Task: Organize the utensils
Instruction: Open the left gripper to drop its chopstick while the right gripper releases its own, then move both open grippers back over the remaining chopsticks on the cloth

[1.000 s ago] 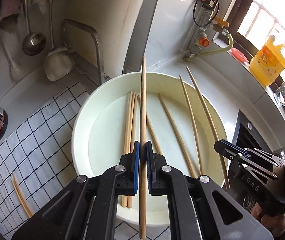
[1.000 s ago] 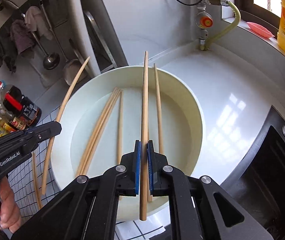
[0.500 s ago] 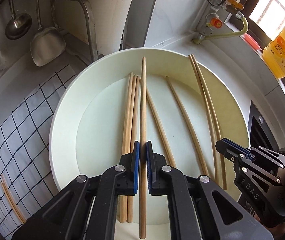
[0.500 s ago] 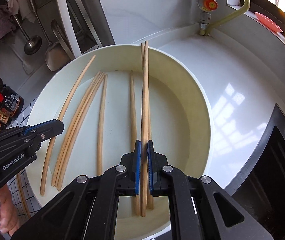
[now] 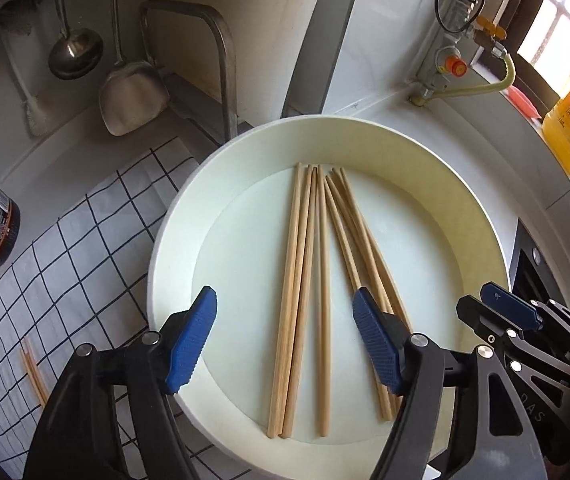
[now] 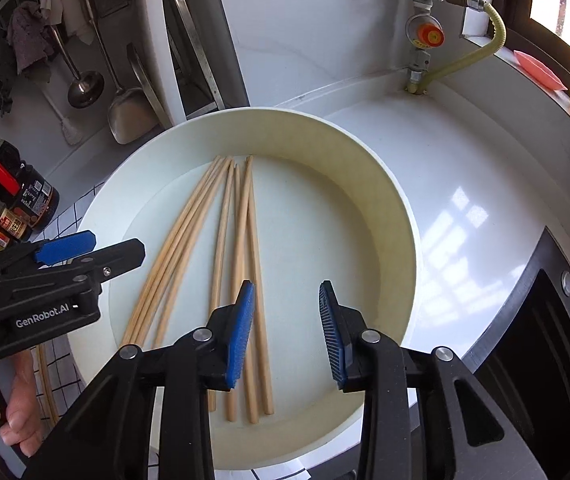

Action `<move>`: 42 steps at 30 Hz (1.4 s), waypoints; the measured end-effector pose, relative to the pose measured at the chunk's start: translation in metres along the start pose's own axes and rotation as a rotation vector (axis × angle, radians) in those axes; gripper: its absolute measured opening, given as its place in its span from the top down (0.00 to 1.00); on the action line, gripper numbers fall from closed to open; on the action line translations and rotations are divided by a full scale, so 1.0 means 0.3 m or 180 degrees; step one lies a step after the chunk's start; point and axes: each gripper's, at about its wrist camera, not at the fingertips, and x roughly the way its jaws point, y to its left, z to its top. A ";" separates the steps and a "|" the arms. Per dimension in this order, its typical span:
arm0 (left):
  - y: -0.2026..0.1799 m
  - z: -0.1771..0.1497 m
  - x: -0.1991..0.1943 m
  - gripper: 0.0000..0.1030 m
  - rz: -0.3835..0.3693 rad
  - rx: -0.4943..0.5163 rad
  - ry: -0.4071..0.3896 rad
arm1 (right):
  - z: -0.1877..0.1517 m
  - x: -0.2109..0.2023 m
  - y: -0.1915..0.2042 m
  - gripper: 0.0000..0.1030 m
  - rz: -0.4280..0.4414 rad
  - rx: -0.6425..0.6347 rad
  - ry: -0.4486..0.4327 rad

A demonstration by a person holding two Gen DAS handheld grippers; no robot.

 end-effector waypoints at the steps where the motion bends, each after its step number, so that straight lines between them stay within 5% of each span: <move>1: 0.005 -0.003 -0.013 0.33 0.0032 -0.0006 -0.0019 | -0.004 -0.008 -0.003 0.69 0.0017 0.0015 -0.0010; 20: 0.152 -0.202 -0.252 0.27 0.0284 -0.0377 -0.0239 | -0.135 -0.113 0.148 0.65 0.0407 -0.0188 -0.0042; 42: 0.556 -0.598 -0.396 0.25 0.0922 -0.0998 -0.0216 | -0.328 -0.072 0.647 0.58 0.0806 -0.1032 0.0248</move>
